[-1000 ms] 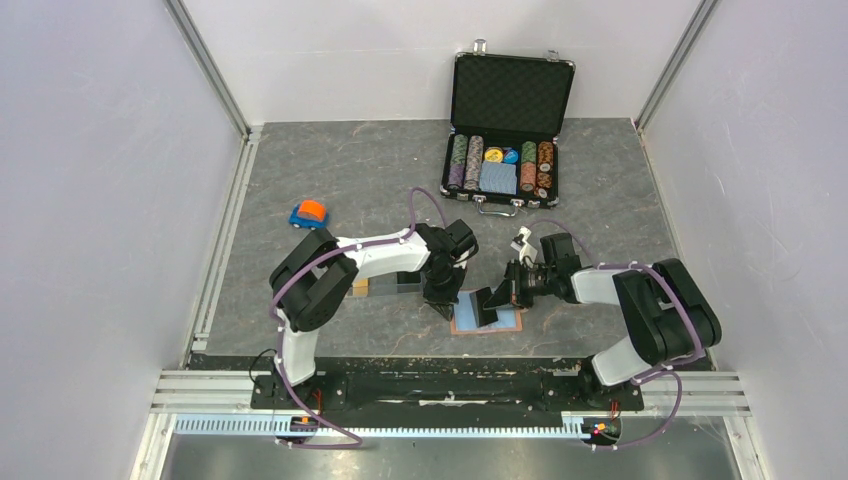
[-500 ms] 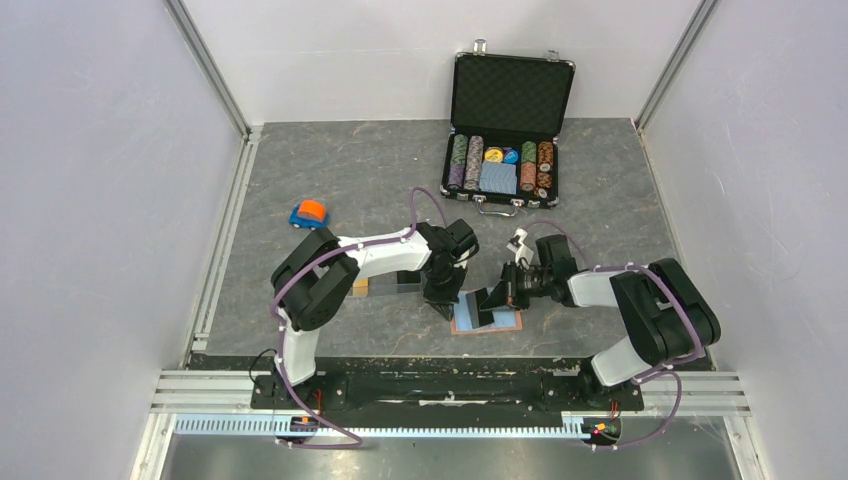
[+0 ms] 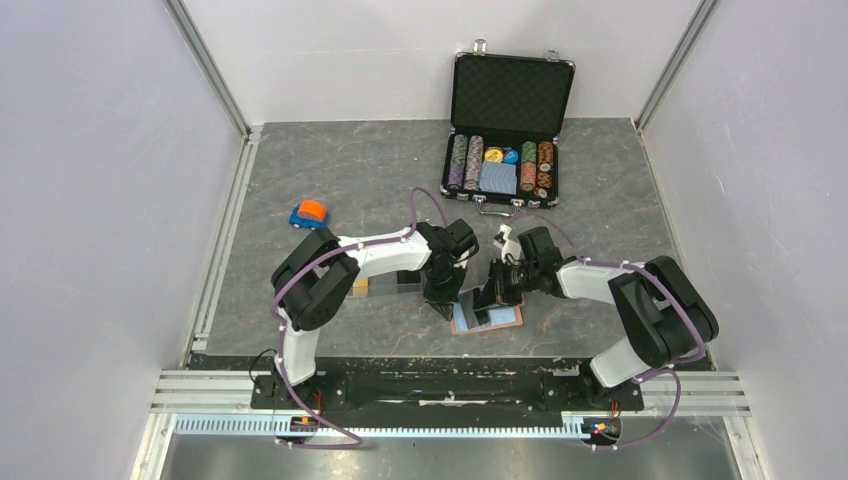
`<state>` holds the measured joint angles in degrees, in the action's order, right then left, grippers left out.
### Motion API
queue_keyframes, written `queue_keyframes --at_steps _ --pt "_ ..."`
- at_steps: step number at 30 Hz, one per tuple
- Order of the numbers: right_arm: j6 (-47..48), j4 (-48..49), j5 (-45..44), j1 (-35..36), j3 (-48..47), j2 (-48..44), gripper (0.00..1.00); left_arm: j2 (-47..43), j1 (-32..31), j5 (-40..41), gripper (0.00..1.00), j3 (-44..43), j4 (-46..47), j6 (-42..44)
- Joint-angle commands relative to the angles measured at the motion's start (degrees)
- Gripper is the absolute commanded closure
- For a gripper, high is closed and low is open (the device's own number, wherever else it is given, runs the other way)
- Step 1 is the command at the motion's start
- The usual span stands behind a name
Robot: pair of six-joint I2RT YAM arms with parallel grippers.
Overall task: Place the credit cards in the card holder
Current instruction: Insert the credit card into the card holder.
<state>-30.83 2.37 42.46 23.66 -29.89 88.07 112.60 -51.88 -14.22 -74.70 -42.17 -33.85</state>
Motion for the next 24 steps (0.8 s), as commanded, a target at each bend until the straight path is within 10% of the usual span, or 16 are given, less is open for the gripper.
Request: queue_keyframes --at_steps 1,18,24 --pt "7.0 -12.2 -8.6 1.5 -4.2 -0.5 0.82 2.1 -0.3 2.6 0.98 -0.4 2.8 3.0" --pt "14.4 -25.7 -17.2 3.0 -9.1 -4.6 0.32 2.4 -0.3 2.1 0.98 -0.8 3.2 2.9" --pt "14.0 -23.3 -14.7 3.2 -8.1 -3.8 0.31 3.0 -0.4 1.7 0.98 -1.2 3.2 2.9"
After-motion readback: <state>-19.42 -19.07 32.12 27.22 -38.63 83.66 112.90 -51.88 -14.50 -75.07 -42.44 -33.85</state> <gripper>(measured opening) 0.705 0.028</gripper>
